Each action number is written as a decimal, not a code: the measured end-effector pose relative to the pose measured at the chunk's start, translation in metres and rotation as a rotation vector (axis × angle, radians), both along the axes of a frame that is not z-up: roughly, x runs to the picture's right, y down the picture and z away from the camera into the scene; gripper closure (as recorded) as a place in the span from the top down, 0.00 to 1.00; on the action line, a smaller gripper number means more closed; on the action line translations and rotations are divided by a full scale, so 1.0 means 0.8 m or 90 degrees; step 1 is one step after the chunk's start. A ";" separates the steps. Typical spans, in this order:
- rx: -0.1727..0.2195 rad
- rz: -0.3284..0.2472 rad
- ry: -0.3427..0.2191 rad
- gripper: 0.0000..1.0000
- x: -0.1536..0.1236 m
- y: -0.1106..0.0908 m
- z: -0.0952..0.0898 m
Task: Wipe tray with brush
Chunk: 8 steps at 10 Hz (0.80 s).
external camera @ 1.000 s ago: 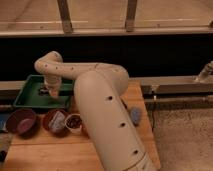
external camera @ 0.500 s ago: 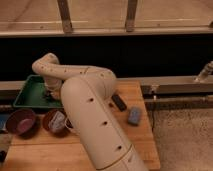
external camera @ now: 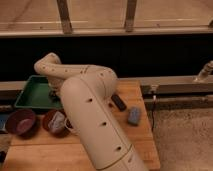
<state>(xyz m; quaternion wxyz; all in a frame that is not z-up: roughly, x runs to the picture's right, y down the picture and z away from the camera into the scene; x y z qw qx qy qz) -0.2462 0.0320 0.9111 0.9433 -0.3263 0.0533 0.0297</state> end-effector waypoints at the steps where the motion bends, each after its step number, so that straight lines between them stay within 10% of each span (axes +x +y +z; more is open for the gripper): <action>1: 0.007 0.005 0.011 0.00 0.011 -0.011 0.003; 8: 0.002 0.044 -0.035 0.00 -0.002 -0.038 0.049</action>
